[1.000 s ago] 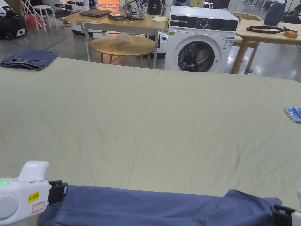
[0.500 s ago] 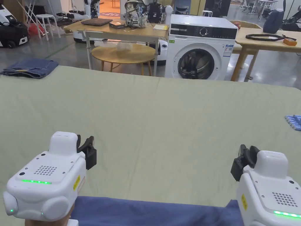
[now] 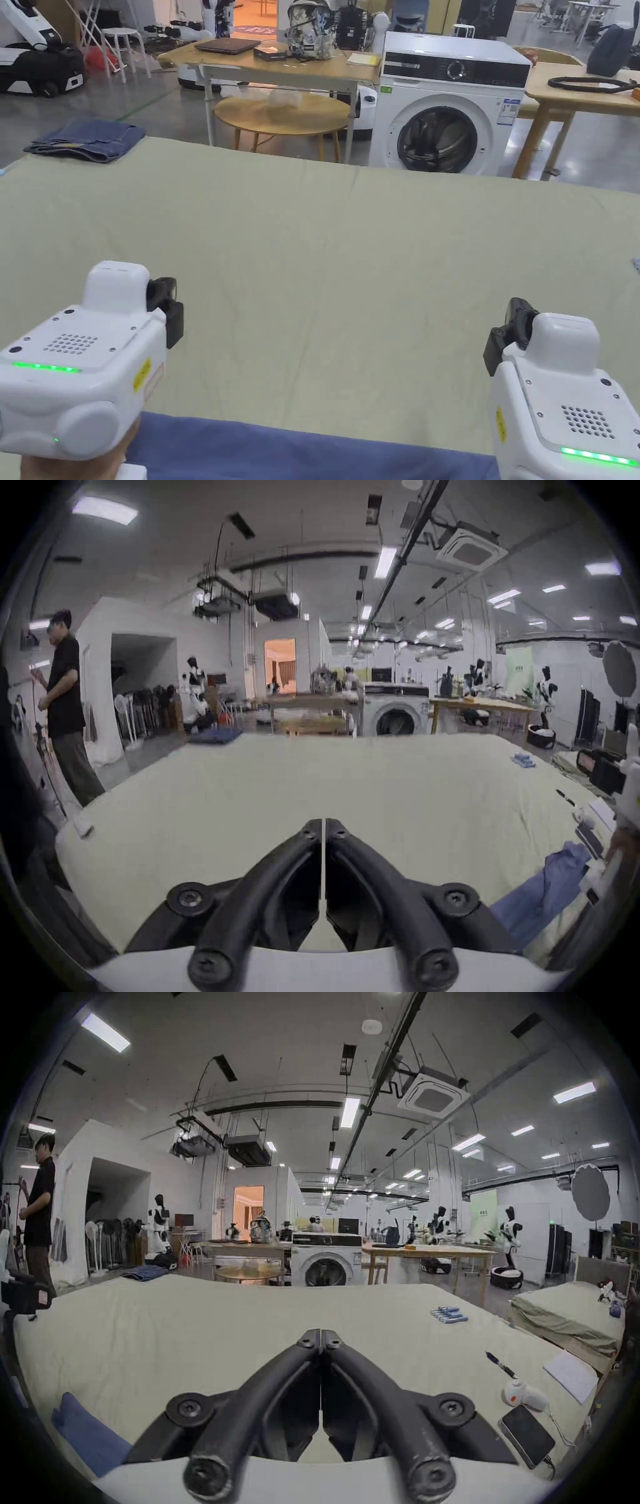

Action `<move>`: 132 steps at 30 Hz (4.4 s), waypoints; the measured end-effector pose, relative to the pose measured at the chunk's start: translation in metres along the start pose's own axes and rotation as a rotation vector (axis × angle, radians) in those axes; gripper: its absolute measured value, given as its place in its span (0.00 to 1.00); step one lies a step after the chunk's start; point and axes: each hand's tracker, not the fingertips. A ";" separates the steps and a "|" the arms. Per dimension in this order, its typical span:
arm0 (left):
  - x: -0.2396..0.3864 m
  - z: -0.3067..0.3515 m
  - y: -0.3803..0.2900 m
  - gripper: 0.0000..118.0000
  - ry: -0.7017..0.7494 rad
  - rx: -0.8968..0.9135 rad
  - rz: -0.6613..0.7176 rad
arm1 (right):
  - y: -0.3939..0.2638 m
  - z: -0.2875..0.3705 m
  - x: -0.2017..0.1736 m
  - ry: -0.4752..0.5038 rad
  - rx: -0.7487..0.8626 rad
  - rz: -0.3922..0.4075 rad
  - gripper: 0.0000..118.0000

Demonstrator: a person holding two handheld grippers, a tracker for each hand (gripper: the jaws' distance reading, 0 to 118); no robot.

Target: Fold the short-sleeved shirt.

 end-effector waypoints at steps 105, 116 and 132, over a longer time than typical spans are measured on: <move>0.081 -0.036 -0.024 0.35 -0.606 -0.798 0.359 | -0.047 -0.003 0.020 0.055 -0.216 0.068 0.00; 0.089 -0.072 -0.091 0.06 -0.475 -0.957 0.242 | -0.049 -0.001 0.022 0.056 -0.220 0.069 0.00; 0.130 -0.074 -0.128 0.05 -0.724 -0.932 0.353 | -0.056 -0.001 0.029 0.043 -0.242 0.043 0.00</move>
